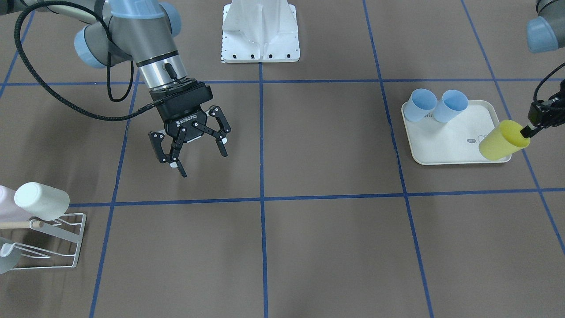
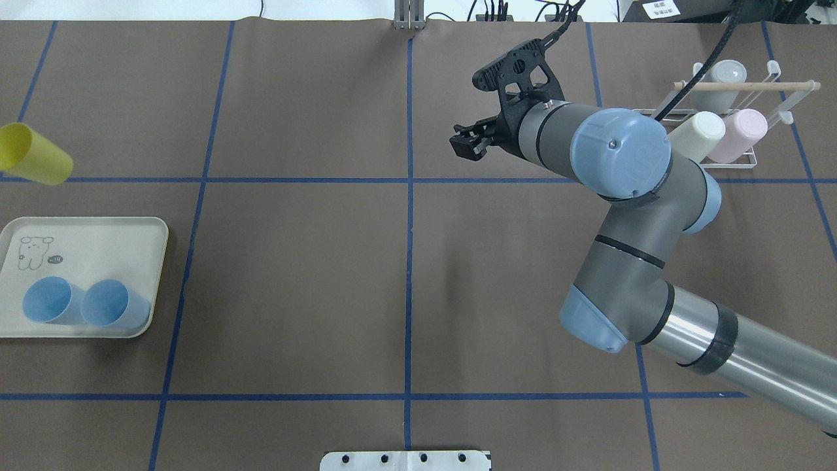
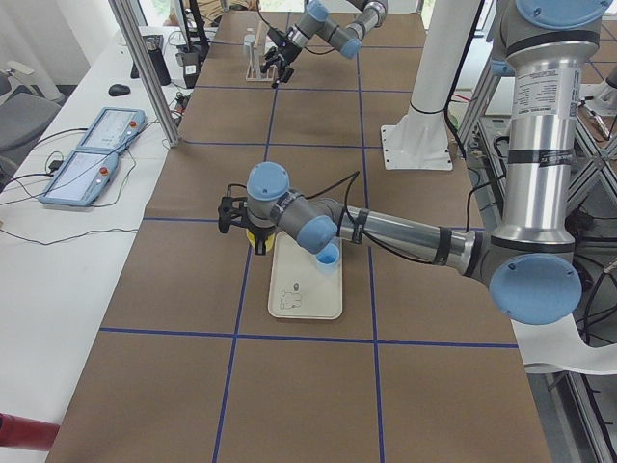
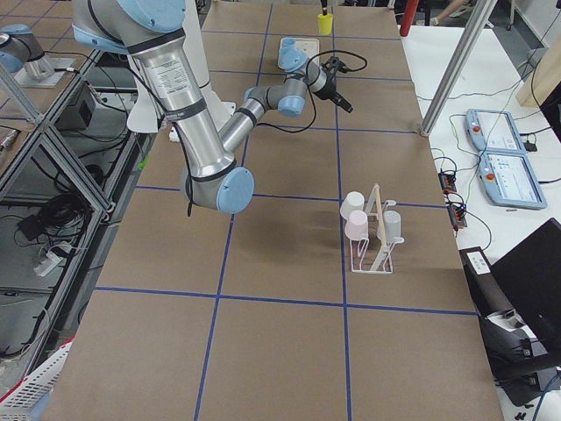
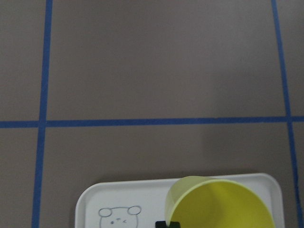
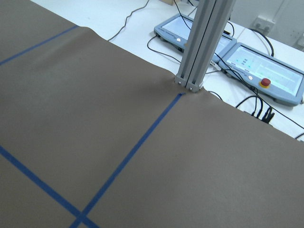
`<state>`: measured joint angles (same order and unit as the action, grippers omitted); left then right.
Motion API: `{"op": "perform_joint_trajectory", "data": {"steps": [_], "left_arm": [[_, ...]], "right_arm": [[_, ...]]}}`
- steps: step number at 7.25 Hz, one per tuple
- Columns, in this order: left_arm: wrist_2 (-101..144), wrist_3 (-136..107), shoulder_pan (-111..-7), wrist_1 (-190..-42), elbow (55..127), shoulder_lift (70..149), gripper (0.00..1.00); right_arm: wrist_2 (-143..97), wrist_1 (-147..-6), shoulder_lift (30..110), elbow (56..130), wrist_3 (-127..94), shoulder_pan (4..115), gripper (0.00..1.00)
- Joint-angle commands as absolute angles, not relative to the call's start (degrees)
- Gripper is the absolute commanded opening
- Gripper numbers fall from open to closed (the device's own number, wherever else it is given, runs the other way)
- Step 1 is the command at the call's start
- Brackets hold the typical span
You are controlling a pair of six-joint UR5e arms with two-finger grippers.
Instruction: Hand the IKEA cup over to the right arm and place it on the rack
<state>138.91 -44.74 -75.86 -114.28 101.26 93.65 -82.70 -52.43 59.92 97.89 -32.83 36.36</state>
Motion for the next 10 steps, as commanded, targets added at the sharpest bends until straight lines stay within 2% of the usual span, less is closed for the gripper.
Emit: {"op": "perform_joint_trajectory", "data": {"steps": [1, 3, 4, 6, 8, 10], "left_arm": [[143.77, -62.93, -75.94, -113.38, 100.99, 103.49, 0.0], [148.68, -78.06, -75.33, -113.99, 100.03, 111.4, 0.0], [150.8, -83.79, -73.93, -114.08, 99.24, 115.1, 0.0], [151.17, -95.48, -67.1, -114.26, 98.79, 122.31, 0.0], [151.08, -100.52, -61.37, -118.27, 98.88, 123.4, 0.0], [151.08, -104.49, -60.21, -121.98, 98.88, 123.4, 0.0]], "right_arm": [[-80.96, -36.51, 59.85, 90.8, -33.13, 36.3, 0.99], [-80.94, -36.12, 58.64, 90.7, -26.78, 36.04, 0.99], [-81.56, -36.47, 54.79, 90.18, -14.1, 35.69, 0.99], [-82.0, -35.43, 53.35, 90.79, -13.19, 31.57, 0.99], [-81.39, -31.92, 53.0, 90.79, -13.36, 29.98, 0.98], [-80.95, -26.39, 53.44, 90.44, -12.92, 29.27, 0.99]]}}
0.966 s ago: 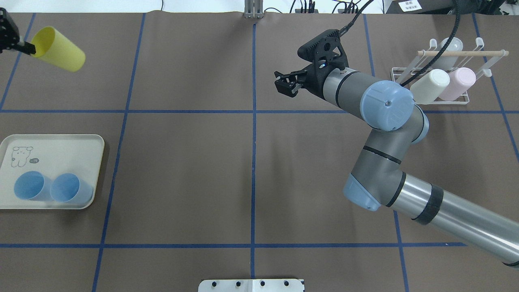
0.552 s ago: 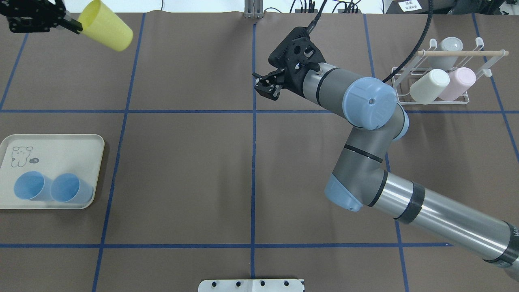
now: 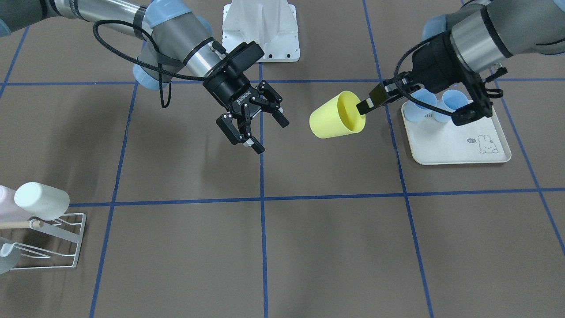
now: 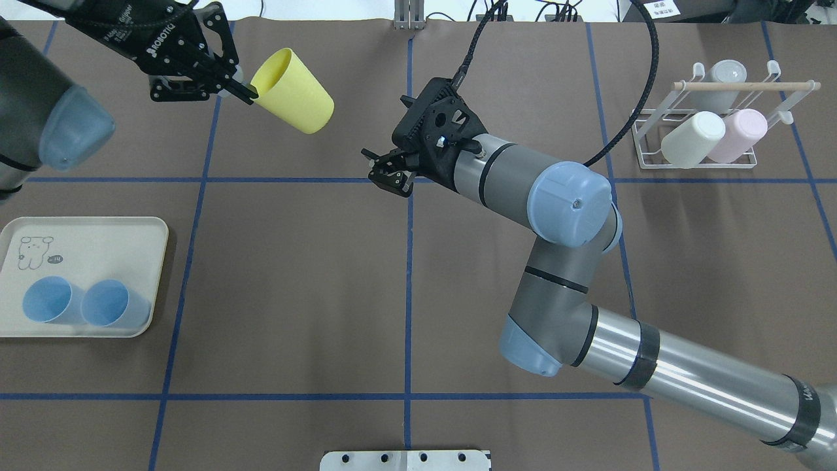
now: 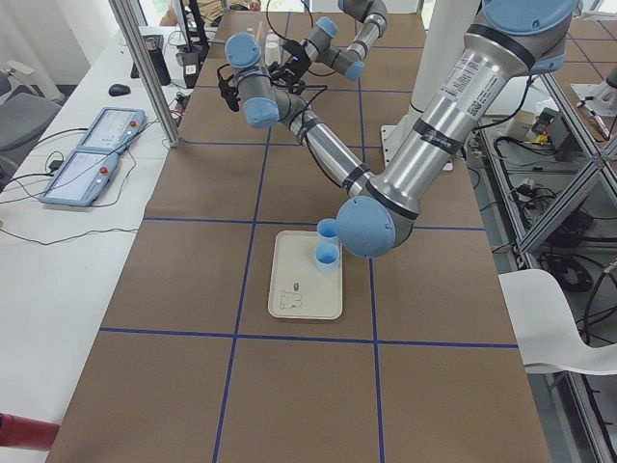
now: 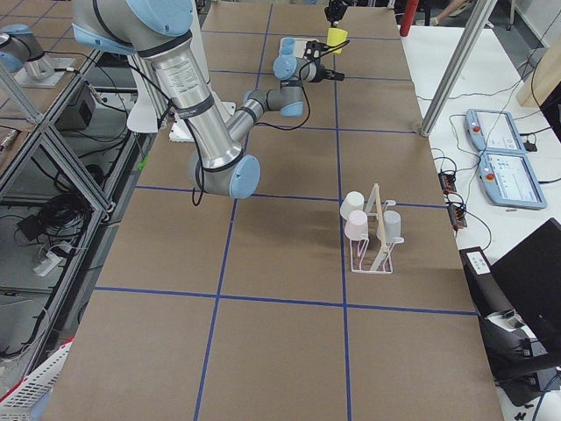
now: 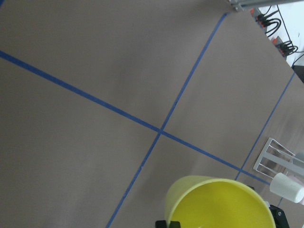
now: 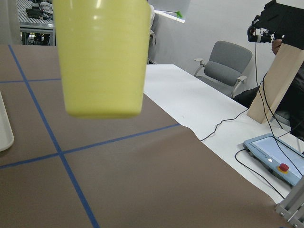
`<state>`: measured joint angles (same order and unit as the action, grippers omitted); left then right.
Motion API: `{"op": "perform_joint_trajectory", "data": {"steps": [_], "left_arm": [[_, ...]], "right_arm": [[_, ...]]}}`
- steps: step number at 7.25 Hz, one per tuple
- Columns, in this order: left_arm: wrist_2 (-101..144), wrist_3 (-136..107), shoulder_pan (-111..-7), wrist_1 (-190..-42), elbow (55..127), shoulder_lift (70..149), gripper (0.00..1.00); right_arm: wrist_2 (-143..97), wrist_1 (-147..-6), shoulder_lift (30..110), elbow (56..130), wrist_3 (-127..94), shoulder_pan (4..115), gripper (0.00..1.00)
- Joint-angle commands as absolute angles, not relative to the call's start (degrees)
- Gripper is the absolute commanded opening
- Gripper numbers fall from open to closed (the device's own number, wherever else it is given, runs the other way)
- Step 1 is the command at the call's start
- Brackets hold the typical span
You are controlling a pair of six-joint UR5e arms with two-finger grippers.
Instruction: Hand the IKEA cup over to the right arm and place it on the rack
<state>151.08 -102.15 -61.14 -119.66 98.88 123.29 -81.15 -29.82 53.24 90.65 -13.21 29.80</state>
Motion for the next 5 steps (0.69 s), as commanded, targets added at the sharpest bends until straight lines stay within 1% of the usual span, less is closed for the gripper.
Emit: {"op": "perform_joint_trajectory", "data": {"steps": [1, 5], "left_arm": [[150.91, -104.59, -59.6, -122.08, 98.88, 123.66, 0.0], [150.64, -104.59, -58.19, -122.17, 98.88, 124.63, 0.0]], "right_arm": [[-80.95, -24.89, 53.44, 90.35, -12.75, 28.92, 0.99], [-81.04, -24.61, 53.09, 90.53, -9.77, 27.6, 0.99]]}}
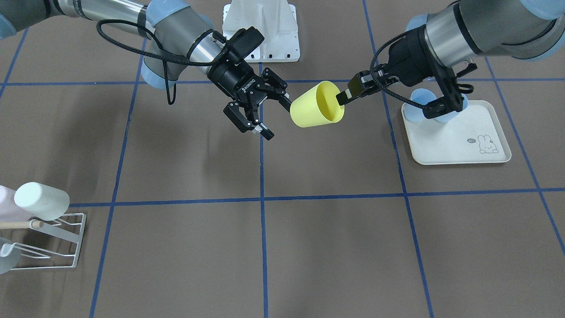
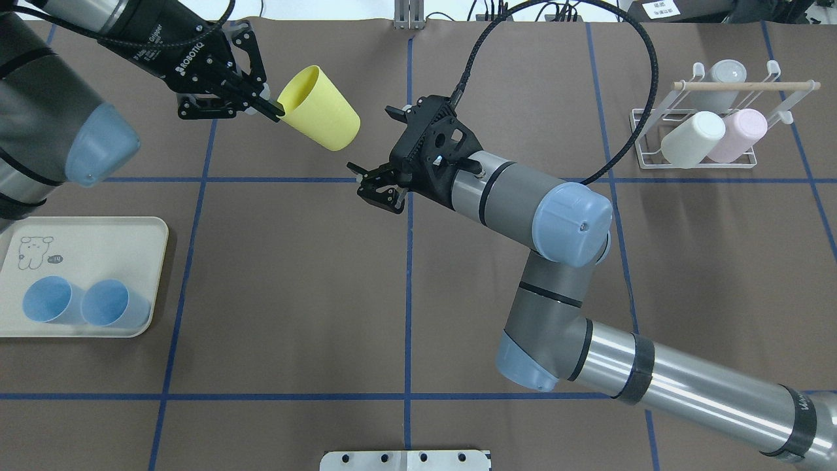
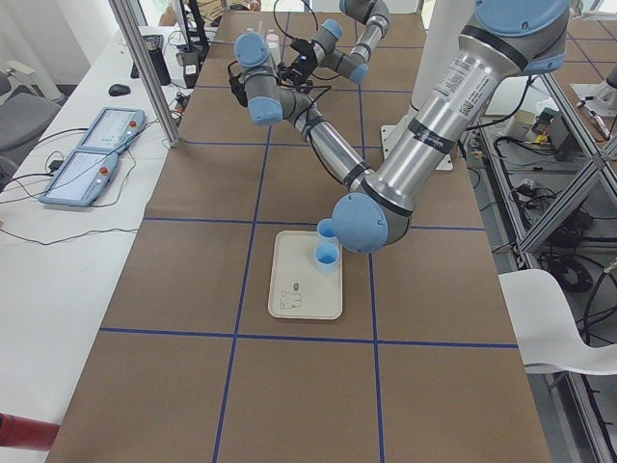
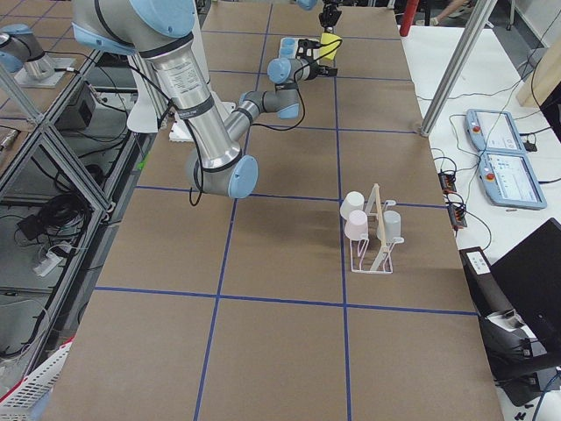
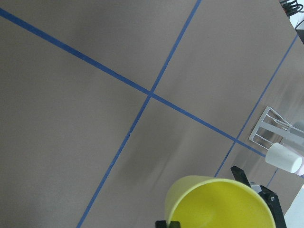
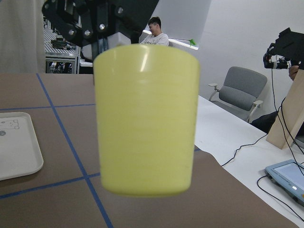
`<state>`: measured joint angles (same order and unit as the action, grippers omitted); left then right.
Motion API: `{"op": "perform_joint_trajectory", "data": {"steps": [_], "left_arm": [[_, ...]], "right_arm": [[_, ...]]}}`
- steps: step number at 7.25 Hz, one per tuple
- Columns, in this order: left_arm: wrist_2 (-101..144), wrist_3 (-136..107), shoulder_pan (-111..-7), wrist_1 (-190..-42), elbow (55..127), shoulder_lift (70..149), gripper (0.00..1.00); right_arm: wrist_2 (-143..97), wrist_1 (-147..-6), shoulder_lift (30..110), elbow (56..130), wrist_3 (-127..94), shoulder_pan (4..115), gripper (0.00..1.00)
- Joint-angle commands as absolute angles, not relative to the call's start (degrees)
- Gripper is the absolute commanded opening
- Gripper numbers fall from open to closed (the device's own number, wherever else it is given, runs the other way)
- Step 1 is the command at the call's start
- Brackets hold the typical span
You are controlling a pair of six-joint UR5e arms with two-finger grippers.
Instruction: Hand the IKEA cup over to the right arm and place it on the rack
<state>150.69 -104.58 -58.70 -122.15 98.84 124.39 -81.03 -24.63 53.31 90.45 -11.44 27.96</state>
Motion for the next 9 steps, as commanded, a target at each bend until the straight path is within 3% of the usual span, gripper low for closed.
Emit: {"op": "perform_joint_trajectory", "data": {"steps": [1, 5, 9], "left_arm": [[150.47, -104.68, -57.4, -122.17, 98.88, 124.72, 0.0], [150.29, -104.68, -56.52, -122.17, 98.79, 125.42, 0.0], [150.29, -104.77, -55.73, -122.17, 98.7, 125.68, 0.0]], "right_arm": [[-80.95, -24.61, 52.91, 90.88, -9.67, 27.6, 0.99], [-80.95, -23.91, 52.38, 91.14, -9.23, 27.6, 0.99], [-81.03, -23.55, 52.29, 91.05, -8.53, 27.25, 0.83]]}}
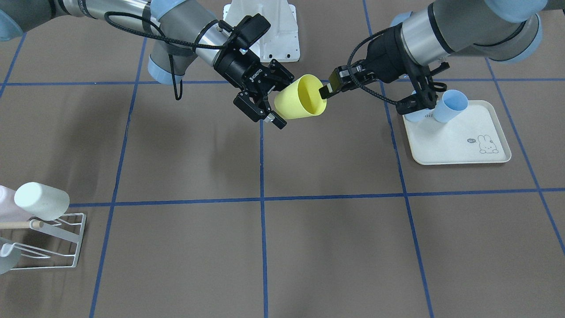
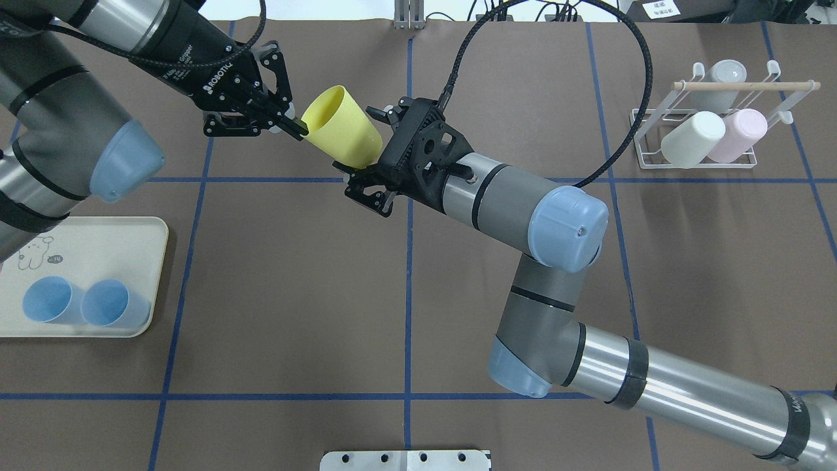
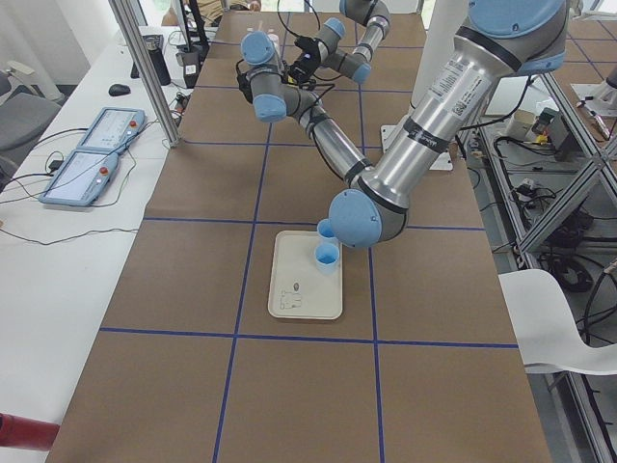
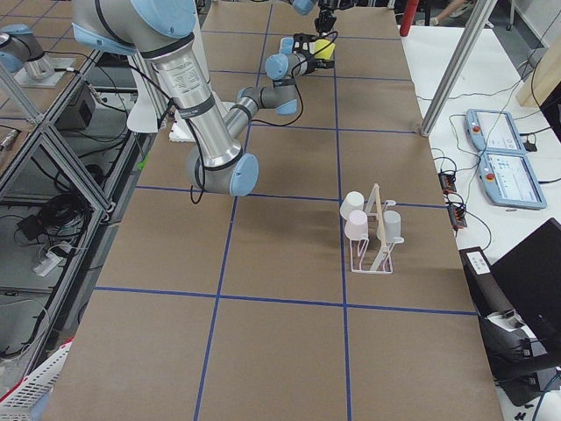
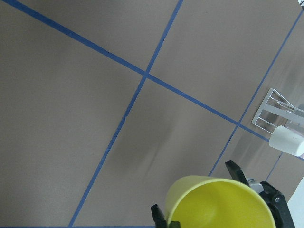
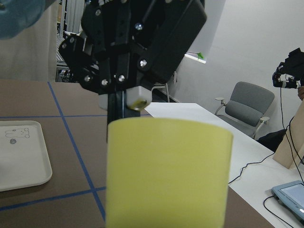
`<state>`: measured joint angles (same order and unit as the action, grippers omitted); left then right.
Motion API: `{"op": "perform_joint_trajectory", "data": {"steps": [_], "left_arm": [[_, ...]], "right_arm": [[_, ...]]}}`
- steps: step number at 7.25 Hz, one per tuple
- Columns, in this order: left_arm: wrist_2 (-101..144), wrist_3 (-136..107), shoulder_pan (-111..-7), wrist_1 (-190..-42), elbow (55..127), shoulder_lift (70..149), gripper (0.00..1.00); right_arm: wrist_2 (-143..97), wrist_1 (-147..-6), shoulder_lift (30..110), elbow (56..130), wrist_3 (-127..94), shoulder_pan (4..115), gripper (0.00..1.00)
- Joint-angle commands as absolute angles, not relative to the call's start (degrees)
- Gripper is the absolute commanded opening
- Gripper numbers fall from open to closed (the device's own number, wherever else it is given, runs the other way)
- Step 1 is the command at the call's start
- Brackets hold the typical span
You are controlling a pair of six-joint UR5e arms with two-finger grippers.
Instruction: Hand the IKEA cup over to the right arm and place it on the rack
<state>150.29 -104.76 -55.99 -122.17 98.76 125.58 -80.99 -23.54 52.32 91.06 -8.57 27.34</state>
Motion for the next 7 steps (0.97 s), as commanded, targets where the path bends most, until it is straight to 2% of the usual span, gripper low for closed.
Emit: {"op": "perform_joint_trajectory", "data": {"steps": [1, 5, 7], "left_arm": [[150.21, -104.77, -55.72, -122.17, 98.7, 125.68, 0.0], [150.12, -104.77, -55.37, -122.17, 98.7, 125.77, 0.0], [150.12, -104.85, -55.37, -122.17, 98.79, 125.77, 0.0]], "right_arm": [[-81.04, -23.47, 52.38, 91.14, -8.53, 27.25, 0.8], [-81.04, -23.47, 52.38, 91.23, -8.44, 27.25, 0.79], [-80.77, -23.47, 52.73, 91.32, -8.52, 26.98, 0.58]]}}
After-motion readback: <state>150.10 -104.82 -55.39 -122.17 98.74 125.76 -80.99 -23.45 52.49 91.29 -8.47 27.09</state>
